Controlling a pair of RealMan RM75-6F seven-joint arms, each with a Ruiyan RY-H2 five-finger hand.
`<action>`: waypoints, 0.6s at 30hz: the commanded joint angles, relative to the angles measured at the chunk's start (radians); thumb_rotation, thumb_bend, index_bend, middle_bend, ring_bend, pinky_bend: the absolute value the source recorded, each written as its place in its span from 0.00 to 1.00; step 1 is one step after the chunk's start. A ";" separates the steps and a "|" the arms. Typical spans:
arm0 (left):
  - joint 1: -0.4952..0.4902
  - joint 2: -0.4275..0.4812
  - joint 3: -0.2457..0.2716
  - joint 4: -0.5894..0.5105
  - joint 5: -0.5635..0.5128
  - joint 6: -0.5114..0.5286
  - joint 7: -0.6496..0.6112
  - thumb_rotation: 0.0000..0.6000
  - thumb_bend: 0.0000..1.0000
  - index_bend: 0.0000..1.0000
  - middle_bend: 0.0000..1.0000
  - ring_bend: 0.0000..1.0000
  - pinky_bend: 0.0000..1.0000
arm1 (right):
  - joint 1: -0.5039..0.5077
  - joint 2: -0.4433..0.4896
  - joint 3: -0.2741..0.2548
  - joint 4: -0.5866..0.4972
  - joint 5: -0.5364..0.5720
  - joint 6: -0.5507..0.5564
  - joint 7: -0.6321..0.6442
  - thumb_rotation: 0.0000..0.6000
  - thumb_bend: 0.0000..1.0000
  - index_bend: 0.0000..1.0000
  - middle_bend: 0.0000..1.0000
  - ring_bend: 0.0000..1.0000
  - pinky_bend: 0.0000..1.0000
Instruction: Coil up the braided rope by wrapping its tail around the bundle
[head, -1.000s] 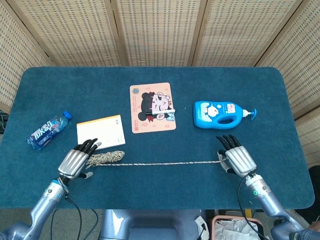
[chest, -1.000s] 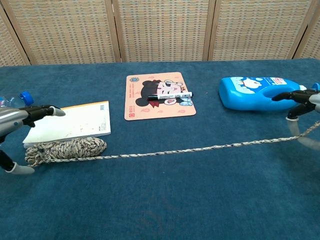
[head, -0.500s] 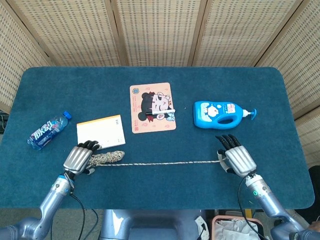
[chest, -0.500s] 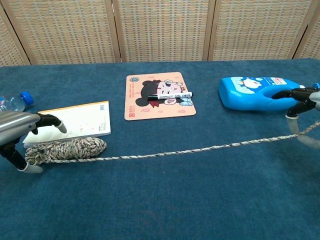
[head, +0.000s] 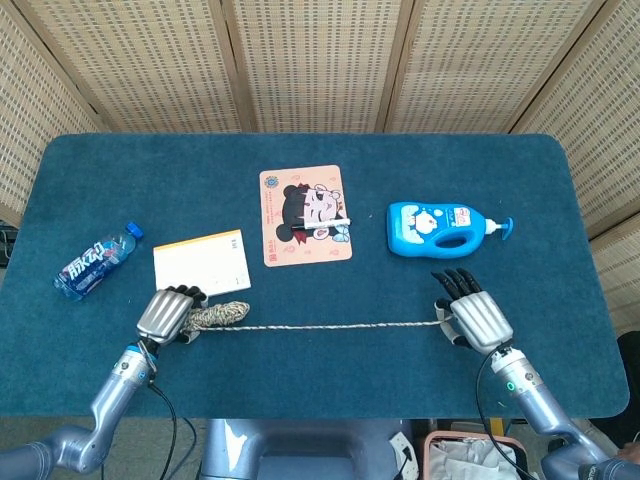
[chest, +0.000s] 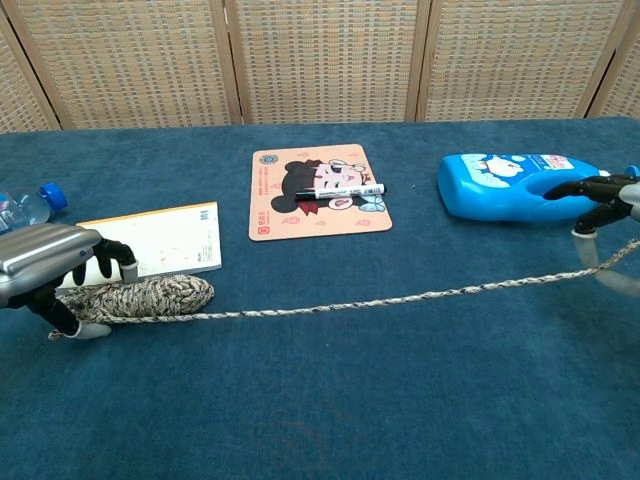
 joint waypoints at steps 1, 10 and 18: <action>-0.003 -0.006 0.002 0.005 -0.002 -0.001 0.000 1.00 0.26 0.47 0.40 0.38 0.47 | 0.000 0.001 0.000 0.000 -0.002 0.001 0.001 1.00 0.43 0.69 0.07 0.00 0.00; -0.006 -0.007 -0.003 0.009 0.000 0.019 -0.022 1.00 0.43 0.52 0.44 0.43 0.53 | -0.004 0.011 0.000 -0.016 -0.014 0.017 0.002 1.00 0.43 0.69 0.07 0.00 0.00; -0.031 0.019 -0.026 0.008 0.040 0.046 -0.095 1.00 0.45 0.55 0.46 0.44 0.54 | -0.014 0.040 -0.010 -0.067 -0.053 0.060 -0.009 1.00 0.43 0.69 0.09 0.00 0.00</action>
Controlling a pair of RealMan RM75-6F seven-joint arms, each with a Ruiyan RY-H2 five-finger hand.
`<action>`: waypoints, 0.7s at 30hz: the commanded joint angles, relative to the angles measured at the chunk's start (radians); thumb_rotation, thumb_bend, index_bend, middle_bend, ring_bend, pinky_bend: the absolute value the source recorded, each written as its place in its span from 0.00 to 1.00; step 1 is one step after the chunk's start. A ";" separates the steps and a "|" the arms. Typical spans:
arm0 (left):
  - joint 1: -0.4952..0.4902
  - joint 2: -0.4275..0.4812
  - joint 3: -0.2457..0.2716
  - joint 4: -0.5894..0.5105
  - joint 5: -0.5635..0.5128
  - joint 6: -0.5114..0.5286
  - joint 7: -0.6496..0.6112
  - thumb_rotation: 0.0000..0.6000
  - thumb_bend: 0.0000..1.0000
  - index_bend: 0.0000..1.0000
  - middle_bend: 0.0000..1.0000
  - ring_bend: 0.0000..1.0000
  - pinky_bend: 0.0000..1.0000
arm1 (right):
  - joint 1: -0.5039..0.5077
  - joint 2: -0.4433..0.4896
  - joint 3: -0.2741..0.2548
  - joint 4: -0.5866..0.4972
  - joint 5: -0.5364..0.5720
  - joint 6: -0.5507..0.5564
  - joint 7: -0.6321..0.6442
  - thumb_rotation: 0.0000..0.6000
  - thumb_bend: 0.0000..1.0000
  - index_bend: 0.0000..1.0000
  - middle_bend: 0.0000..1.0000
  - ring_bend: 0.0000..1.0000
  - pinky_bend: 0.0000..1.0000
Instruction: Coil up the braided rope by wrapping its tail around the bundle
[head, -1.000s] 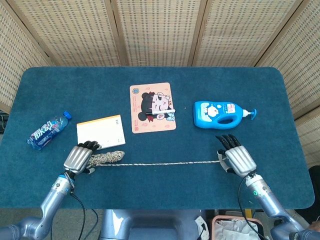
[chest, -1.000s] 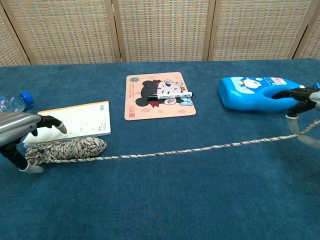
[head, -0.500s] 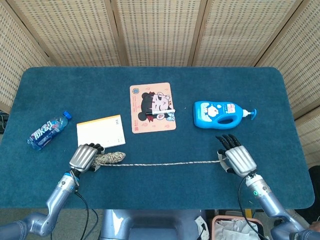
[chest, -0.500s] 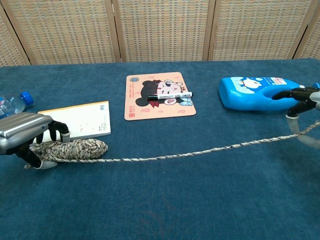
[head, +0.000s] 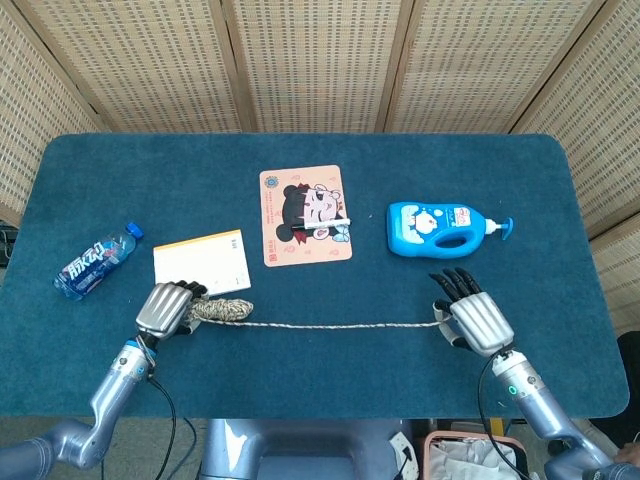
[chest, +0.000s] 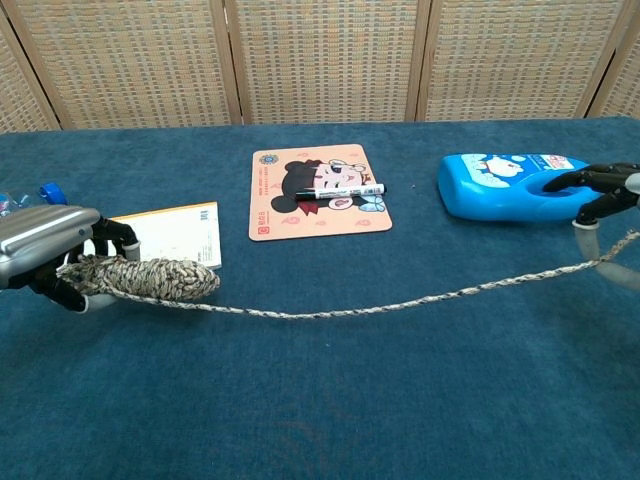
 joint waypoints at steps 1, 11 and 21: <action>-0.021 0.007 -0.021 0.000 0.008 0.003 -0.017 1.00 0.45 0.55 0.46 0.44 0.54 | -0.007 0.020 -0.008 -0.032 -0.029 0.028 -0.007 1.00 0.43 0.69 0.09 0.00 0.00; -0.171 -0.048 -0.100 0.049 -0.003 -0.091 0.062 1.00 0.47 0.57 0.47 0.45 0.54 | 0.042 0.222 0.040 -0.284 -0.087 0.057 0.049 1.00 0.43 0.69 0.10 0.00 0.00; -0.282 -0.121 -0.144 0.088 -0.022 -0.142 0.114 1.00 0.48 0.59 0.48 0.46 0.54 | 0.164 0.394 0.173 -0.488 -0.014 -0.051 0.125 1.00 0.43 0.69 0.12 0.00 0.00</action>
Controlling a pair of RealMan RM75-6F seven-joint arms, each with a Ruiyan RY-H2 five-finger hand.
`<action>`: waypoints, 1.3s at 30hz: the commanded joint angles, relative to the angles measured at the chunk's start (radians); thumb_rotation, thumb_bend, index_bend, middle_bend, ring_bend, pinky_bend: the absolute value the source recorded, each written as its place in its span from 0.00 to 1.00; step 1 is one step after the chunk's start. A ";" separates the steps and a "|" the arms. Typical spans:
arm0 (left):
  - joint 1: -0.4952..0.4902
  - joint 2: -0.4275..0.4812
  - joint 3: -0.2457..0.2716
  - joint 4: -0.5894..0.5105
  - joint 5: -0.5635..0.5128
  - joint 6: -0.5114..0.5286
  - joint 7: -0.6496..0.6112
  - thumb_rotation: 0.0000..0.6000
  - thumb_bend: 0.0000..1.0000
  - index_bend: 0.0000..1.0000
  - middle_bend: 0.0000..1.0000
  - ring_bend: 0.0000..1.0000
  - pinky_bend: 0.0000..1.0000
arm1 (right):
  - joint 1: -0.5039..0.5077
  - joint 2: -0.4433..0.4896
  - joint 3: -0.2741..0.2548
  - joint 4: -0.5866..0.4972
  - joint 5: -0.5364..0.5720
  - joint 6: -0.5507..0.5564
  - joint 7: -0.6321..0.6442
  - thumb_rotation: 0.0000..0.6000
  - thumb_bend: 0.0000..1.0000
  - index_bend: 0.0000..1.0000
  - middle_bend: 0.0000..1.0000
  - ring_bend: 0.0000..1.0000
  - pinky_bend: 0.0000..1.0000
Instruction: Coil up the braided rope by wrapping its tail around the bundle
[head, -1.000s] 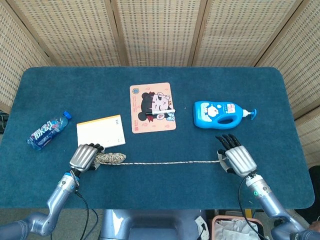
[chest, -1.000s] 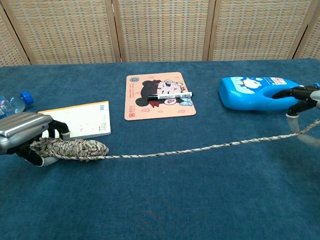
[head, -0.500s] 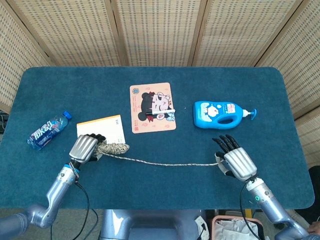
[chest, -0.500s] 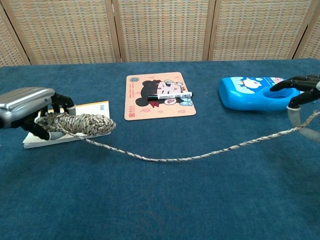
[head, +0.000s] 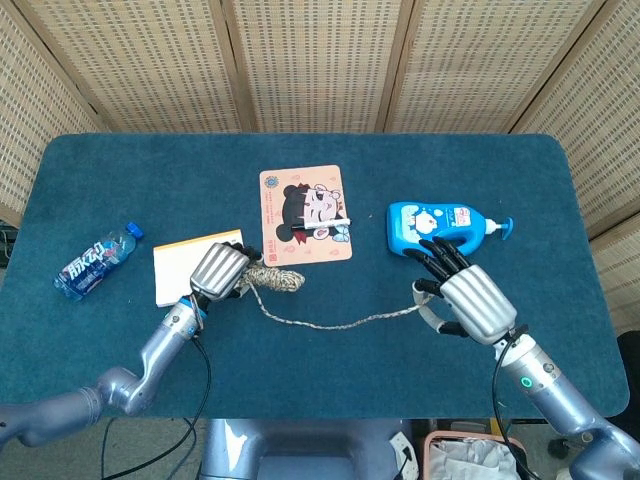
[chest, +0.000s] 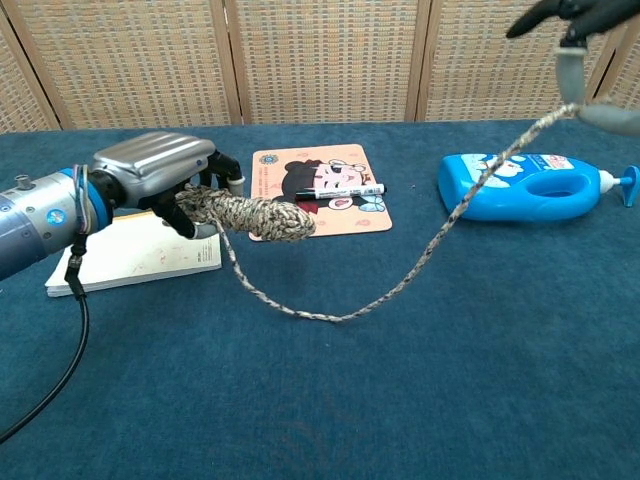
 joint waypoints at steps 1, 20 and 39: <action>-0.030 -0.023 -0.009 0.015 -0.007 -0.016 0.021 1.00 0.48 0.59 0.48 0.46 0.54 | 0.064 0.060 0.075 -0.064 0.059 -0.058 0.019 1.00 0.43 0.69 0.12 0.00 0.00; -0.119 -0.140 -0.040 0.125 -0.091 -0.044 0.021 1.00 0.48 0.59 0.49 0.46 0.54 | 0.225 0.365 0.348 -0.377 0.353 -0.245 0.213 1.00 0.43 0.69 0.14 0.00 0.00; -0.143 -0.069 0.093 0.077 0.083 -0.034 -0.121 1.00 0.49 0.60 0.50 0.46 0.54 | 0.430 0.182 0.456 -0.073 0.827 -0.250 0.096 1.00 0.43 0.70 0.15 0.00 0.00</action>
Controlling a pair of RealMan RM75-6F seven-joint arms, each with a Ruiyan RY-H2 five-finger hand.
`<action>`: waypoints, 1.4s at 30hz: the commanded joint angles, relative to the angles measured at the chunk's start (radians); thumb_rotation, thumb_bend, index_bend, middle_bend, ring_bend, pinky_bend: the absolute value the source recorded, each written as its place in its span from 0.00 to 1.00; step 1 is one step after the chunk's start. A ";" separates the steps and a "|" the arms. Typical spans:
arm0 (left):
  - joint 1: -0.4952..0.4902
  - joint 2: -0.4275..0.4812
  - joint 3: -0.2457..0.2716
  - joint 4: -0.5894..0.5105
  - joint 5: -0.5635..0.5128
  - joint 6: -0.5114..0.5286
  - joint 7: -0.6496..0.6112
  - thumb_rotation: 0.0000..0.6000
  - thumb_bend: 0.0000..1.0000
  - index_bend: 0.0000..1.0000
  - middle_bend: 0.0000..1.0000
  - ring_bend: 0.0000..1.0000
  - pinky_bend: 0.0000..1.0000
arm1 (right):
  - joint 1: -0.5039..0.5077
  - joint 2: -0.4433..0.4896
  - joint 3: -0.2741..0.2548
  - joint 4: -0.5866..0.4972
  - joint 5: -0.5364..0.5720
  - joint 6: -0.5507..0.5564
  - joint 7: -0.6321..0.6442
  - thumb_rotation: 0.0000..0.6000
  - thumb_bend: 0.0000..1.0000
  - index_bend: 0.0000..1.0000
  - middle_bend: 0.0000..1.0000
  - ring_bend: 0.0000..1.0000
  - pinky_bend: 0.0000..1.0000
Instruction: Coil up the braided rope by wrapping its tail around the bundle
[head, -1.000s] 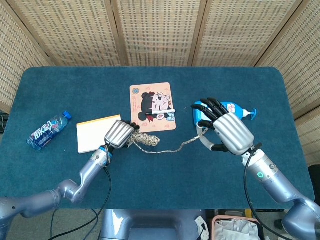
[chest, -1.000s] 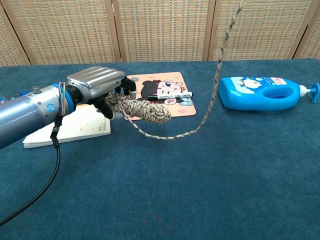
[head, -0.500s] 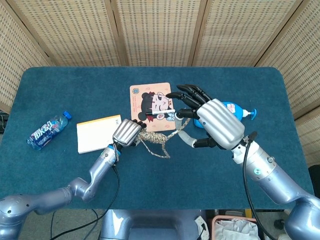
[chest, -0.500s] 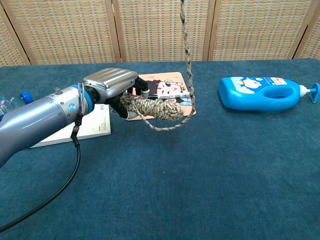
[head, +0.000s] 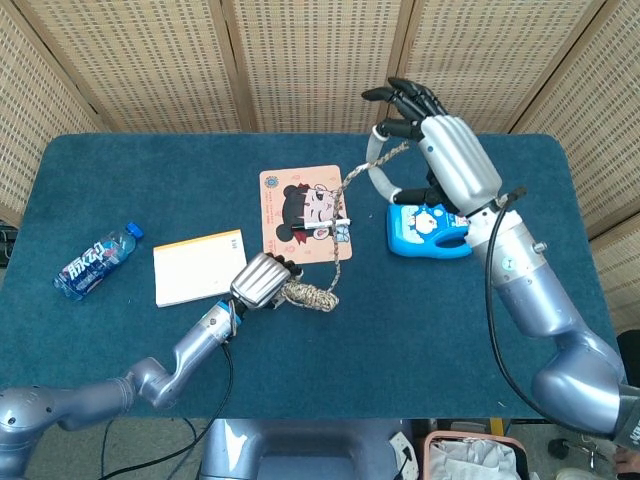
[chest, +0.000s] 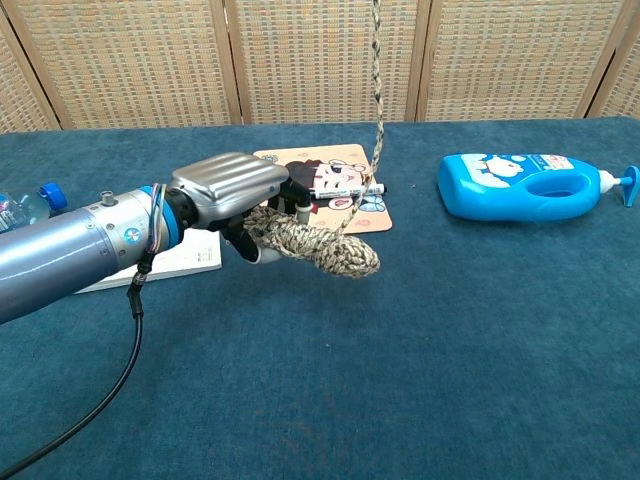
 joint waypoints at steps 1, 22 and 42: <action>-0.018 0.025 0.033 -0.005 0.051 -0.002 -0.051 1.00 0.49 0.60 0.50 0.46 0.54 | 0.049 -0.046 0.025 0.085 0.102 -0.007 -0.025 1.00 0.43 0.70 0.15 0.00 0.00; -0.053 0.148 0.116 -0.037 0.272 0.193 -0.669 1.00 0.50 0.65 0.52 0.47 0.54 | 0.002 -0.211 -0.029 0.489 0.320 -0.246 0.116 1.00 0.43 0.70 0.16 0.00 0.00; -0.093 0.036 -0.135 0.022 -0.079 0.105 -0.669 1.00 0.50 0.69 0.56 0.50 0.56 | -0.181 -0.318 -0.119 0.503 0.022 -0.278 0.253 1.00 0.43 0.70 0.16 0.00 0.00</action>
